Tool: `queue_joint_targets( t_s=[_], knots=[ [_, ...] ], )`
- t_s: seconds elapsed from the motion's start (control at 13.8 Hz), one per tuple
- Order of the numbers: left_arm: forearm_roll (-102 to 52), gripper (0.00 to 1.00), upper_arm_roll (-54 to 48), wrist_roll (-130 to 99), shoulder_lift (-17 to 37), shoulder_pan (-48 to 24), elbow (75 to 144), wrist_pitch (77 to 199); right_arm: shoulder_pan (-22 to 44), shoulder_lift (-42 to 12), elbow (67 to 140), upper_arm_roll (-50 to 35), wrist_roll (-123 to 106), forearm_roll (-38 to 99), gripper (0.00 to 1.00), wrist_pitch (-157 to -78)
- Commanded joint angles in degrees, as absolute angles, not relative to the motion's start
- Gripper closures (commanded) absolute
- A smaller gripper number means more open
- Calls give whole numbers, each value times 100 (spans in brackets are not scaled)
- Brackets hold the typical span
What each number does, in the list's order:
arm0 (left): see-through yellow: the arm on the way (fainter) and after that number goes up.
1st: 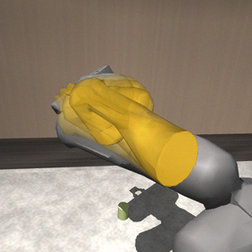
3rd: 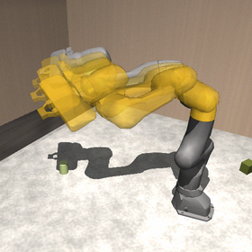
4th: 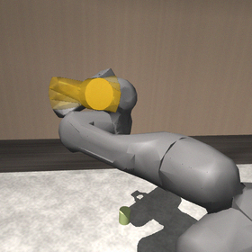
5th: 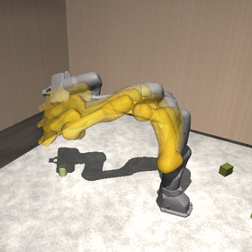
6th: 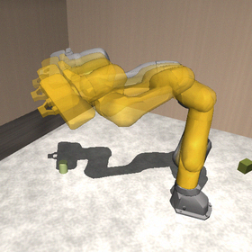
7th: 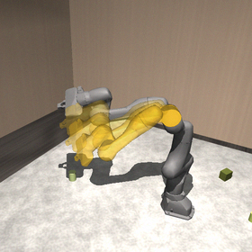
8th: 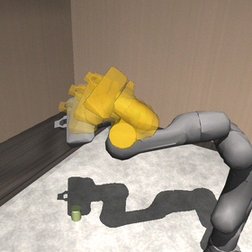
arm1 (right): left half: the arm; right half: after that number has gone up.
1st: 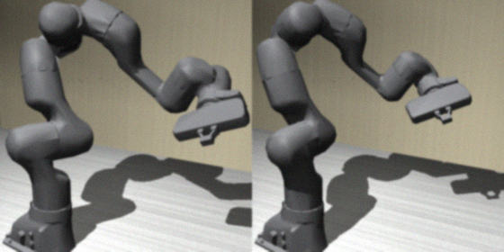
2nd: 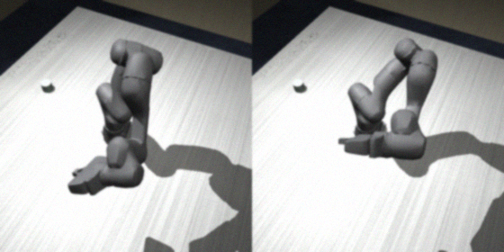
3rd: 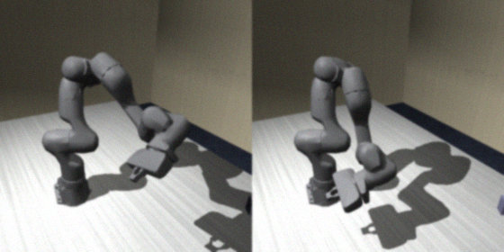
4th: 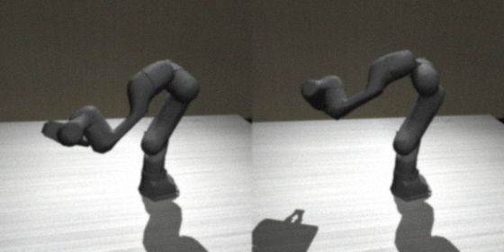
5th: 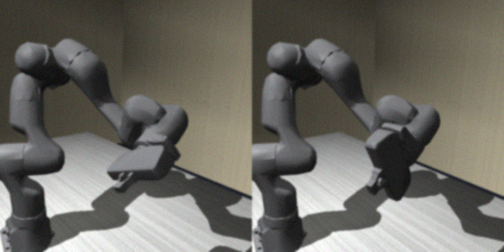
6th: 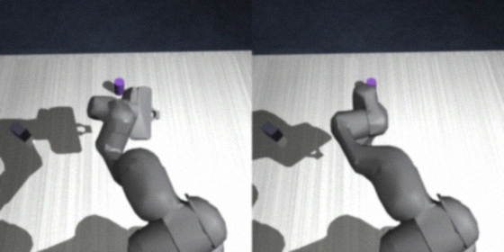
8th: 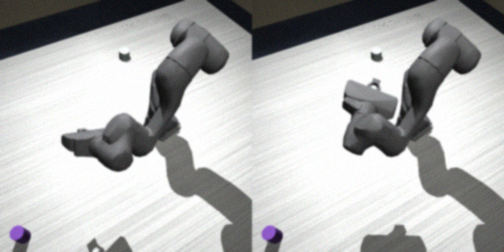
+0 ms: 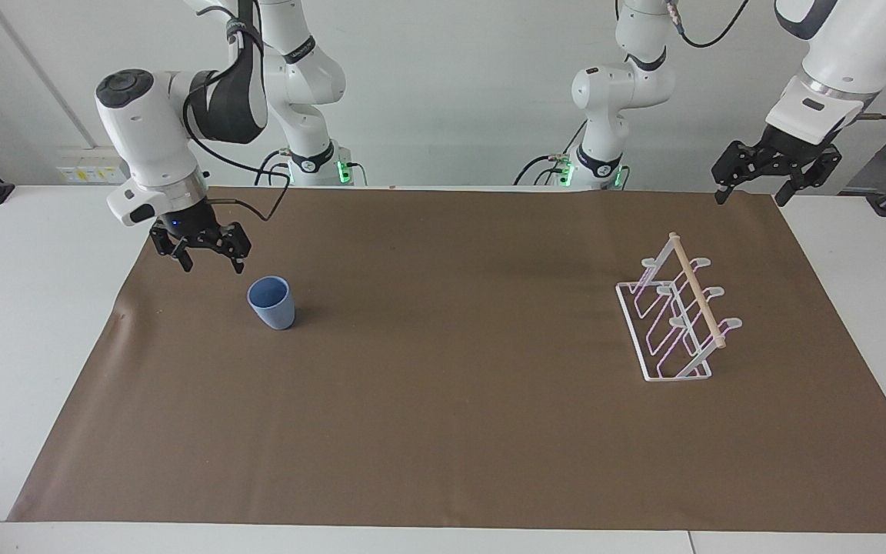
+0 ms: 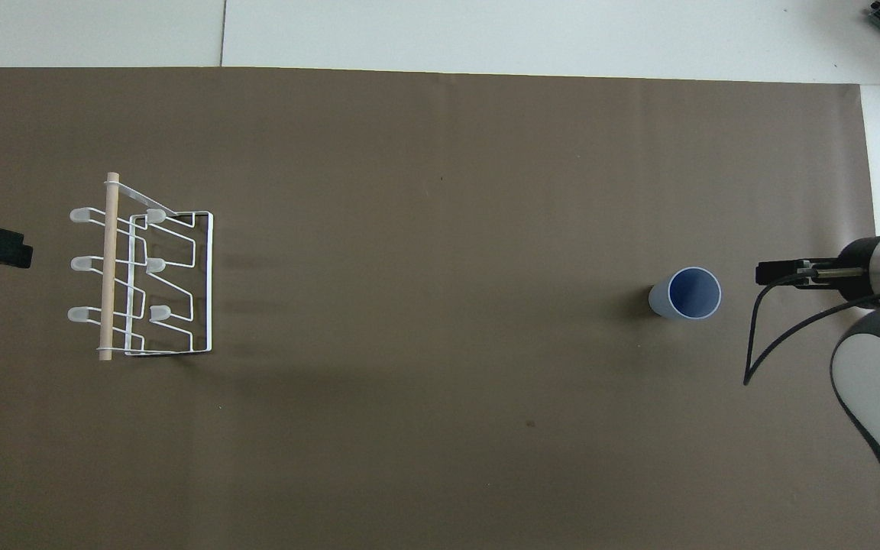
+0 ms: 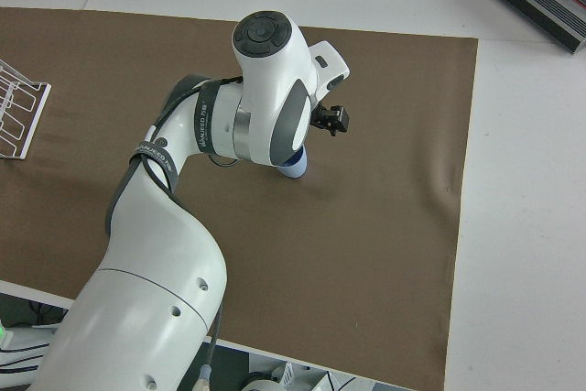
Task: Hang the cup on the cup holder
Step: 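Reach the right gripper to the blue cup and grasp its rim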
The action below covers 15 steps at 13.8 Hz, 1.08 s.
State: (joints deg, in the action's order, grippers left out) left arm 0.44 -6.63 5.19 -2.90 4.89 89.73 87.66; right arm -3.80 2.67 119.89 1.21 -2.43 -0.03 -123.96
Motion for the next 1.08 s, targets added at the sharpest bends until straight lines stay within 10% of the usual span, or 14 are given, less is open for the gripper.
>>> queue_joint_targets(
  t_s=[0.0, 1.01],
  knots=[
    [-18, 0, -659, 466, -466, 492, 9158, 8728, -360, -78, 12041, 158, -228, 105, 0, -12804],
    [-18, 0, -659, 431, -466, 475, 9167, 8719, -334, -79, 12902, 114, -439, 659, 0, -13465]
  ],
)
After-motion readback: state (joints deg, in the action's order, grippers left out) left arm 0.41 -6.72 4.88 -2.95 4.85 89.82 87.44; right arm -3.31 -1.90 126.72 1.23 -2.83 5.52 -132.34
